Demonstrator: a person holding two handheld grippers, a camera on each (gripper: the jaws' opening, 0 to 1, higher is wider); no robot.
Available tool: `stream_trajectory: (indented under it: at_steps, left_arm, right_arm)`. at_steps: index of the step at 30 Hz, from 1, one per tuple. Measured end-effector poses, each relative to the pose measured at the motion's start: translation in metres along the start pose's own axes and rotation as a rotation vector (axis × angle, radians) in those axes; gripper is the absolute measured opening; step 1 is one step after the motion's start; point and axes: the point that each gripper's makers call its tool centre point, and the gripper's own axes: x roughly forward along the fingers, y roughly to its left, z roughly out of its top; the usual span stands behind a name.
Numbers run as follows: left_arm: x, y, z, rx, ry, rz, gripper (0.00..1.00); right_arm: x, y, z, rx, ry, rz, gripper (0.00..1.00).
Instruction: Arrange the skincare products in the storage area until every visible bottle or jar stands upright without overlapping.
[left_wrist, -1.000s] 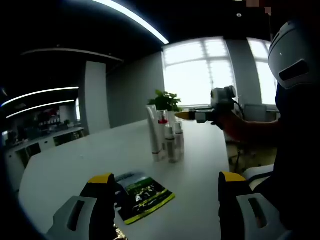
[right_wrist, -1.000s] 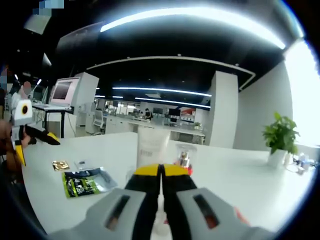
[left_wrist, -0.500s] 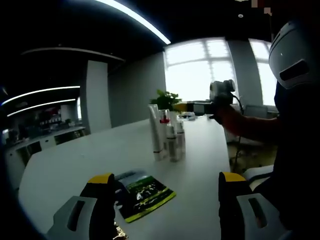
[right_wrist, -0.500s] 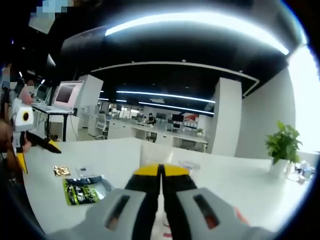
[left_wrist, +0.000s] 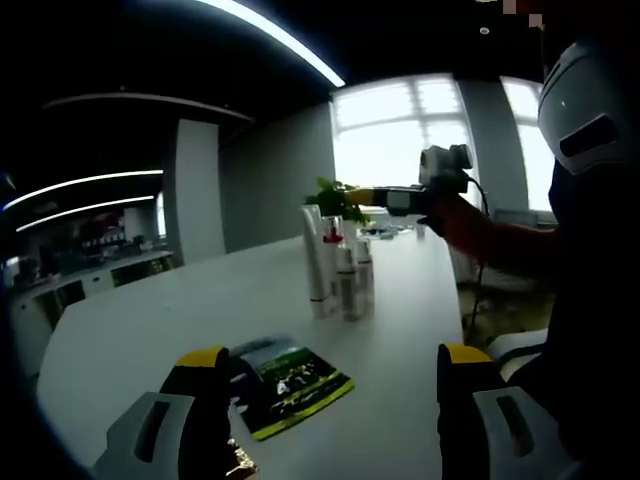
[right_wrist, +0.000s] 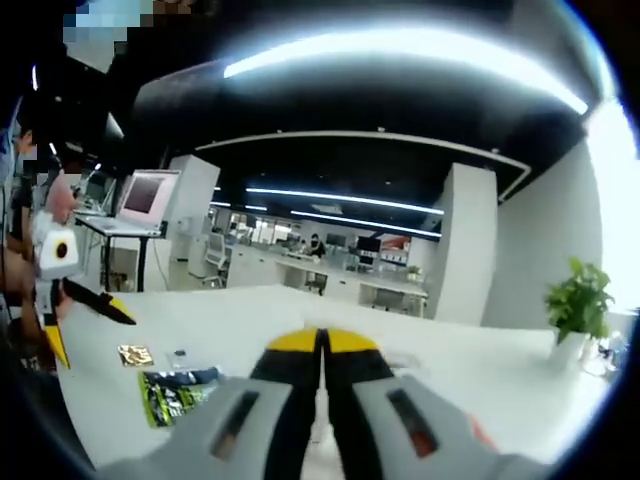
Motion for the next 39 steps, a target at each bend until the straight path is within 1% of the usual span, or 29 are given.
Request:
stream_trajectory:
  at_steps: [4, 9, 11, 15, 17, 20, 22, 24, 25, 27, 29, 31, 33, 36, 39]
  left_arm:
    - [-0.001, 0.001, 0.0, 0.001, 0.001, 0.003, 0.87]
    - [-0.003, 0.003, 0.002, -0.006, -0.004, 0.012, 0.87]
    - [-0.003, 0.003, 0.001, -0.007, -0.003, 0.014, 0.87]
    - [-0.005, 0.005, -0.003, -0.014, 0.004, 0.021, 0.87]
    - [-0.006, 0.007, -0.004, -0.019, 0.003, 0.03, 0.87]
    - [-0.007, 0.009, -0.006, -0.025, 0.006, 0.037, 0.87]
    - [-0.008, 0.01, -0.008, -0.028, 0.008, 0.041, 0.87]
    - [-0.009, 0.012, -0.009, -0.026, 0.011, 0.045, 0.87]
    - [-0.009, 0.012, -0.009, -0.027, 0.013, 0.045, 0.87]
    - [-0.01, 0.013, -0.009, -0.029, 0.011, 0.05, 0.87]
    - [-0.01, 0.014, -0.009, -0.03, 0.01, 0.052, 0.86]
    - [-0.01, 0.014, -0.01, -0.032, 0.01, 0.055, 0.86]
    - [-0.01, 0.015, -0.011, -0.034, 0.012, 0.055, 0.86]
    - [-0.009, 0.014, -0.013, -0.038, 0.015, 0.053, 0.86]
    - [-0.009, 0.014, -0.013, -0.043, 0.014, 0.054, 0.86]
  right_arm:
    - [0.006, 0.013, 0.008, -0.021, -0.011, 0.04, 0.01]
    - [0.014, 0.034, 0.012, -0.035, -0.008, 0.108, 0.01]
    - [0.018, 0.044, 0.011, -0.048, 0.0, 0.139, 0.01]
    - [0.023, 0.069, 0.003, -0.044, 0.047, 0.233, 0.01]
    - [0.025, 0.081, 0.0, -0.047, 0.057, 0.257, 0.01]
    - [0.027, 0.102, -0.011, -0.058, 0.09, 0.309, 0.01]
    - [0.027, 0.117, -0.023, -0.04, 0.123, 0.358, 0.01]
    - [0.028, 0.126, -0.04, -0.074, 0.175, 0.383, 0.01]
    - [0.027, 0.132, -0.049, -0.104, 0.2, 0.401, 0.01]
    - [0.026, 0.14, -0.059, -0.107, 0.221, 0.422, 0.01]
    - [0.025, 0.147, -0.065, -0.09, 0.236, 0.441, 0.01]
    - [0.024, 0.155, -0.072, -0.054, 0.258, 0.472, 0.02]
    - [0.025, 0.16, -0.078, -0.041, 0.269, 0.488, 0.03]
    - [0.025, 0.166, -0.09, -0.023, 0.304, 0.502, 0.08]
    - [0.024, 0.17, -0.099, 0.01, 0.326, 0.512, 0.15]
